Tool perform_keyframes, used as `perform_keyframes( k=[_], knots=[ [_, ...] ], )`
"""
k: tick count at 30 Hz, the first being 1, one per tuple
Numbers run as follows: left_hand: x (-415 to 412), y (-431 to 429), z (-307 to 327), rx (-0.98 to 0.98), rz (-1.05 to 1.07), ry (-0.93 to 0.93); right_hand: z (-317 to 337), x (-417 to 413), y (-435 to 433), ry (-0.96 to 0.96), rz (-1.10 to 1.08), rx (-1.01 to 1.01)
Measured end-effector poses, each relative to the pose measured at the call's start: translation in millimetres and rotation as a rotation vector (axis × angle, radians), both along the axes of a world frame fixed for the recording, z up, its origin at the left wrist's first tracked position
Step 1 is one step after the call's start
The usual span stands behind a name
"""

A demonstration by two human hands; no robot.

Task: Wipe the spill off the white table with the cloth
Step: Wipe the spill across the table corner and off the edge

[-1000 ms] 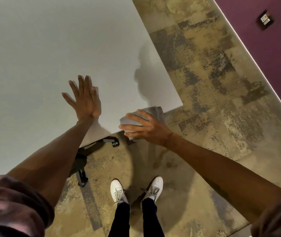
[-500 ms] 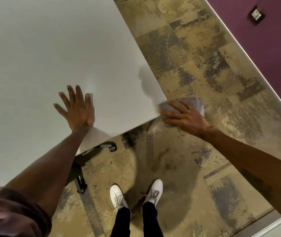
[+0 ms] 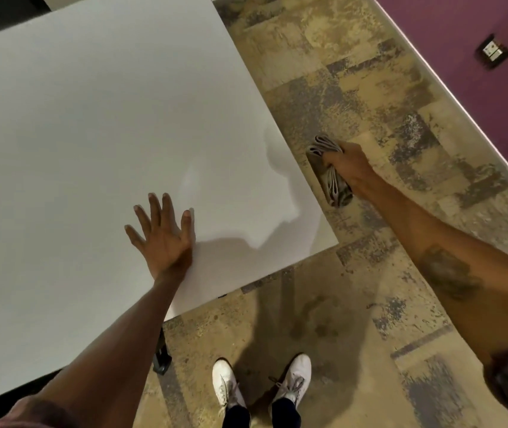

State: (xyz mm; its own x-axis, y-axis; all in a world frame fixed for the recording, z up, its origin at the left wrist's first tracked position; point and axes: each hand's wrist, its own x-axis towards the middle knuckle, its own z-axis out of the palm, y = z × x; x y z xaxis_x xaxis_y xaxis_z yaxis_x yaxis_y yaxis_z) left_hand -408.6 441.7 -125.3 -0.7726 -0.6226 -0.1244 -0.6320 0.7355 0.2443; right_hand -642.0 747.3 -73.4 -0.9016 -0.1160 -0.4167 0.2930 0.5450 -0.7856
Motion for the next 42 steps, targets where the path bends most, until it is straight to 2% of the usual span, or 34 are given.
perform_keyframes(
  k=[7, 16, 20, 28, 32, 42],
  knots=[
    [-1.5, -3.1, 1.0, 0.010, 0.000, -0.012, 17.1, -70.6, -69.0, 0.074, 0.140, 0.028],
    [-0.6, -6.5, -1.8, -0.037, -0.031, 0.028, 19.8, -97.8, -114.5, 0.094, 0.283, 0.080],
    [-1.2, -6.0, -1.1, -0.050, -0.035, 0.016, 26.9, -104.6, -111.4, 0.074, 0.413, 0.153],
    [-1.2, -4.8, -1.8, -0.070, -0.034, -0.001, 29.6, -91.0, -89.6, 0.039, 0.481, 0.180],
    [-0.2, -2.9, -1.3, -0.076, -0.035, -0.002, 31.5, -69.9, -68.5, 0.008, 0.478, 0.202],
    [-0.6, -1.4, 0.3, -0.011, 0.001, -0.008, 24.4, -5.2, -5.5, -0.091, 0.457, 0.113]
  ],
)
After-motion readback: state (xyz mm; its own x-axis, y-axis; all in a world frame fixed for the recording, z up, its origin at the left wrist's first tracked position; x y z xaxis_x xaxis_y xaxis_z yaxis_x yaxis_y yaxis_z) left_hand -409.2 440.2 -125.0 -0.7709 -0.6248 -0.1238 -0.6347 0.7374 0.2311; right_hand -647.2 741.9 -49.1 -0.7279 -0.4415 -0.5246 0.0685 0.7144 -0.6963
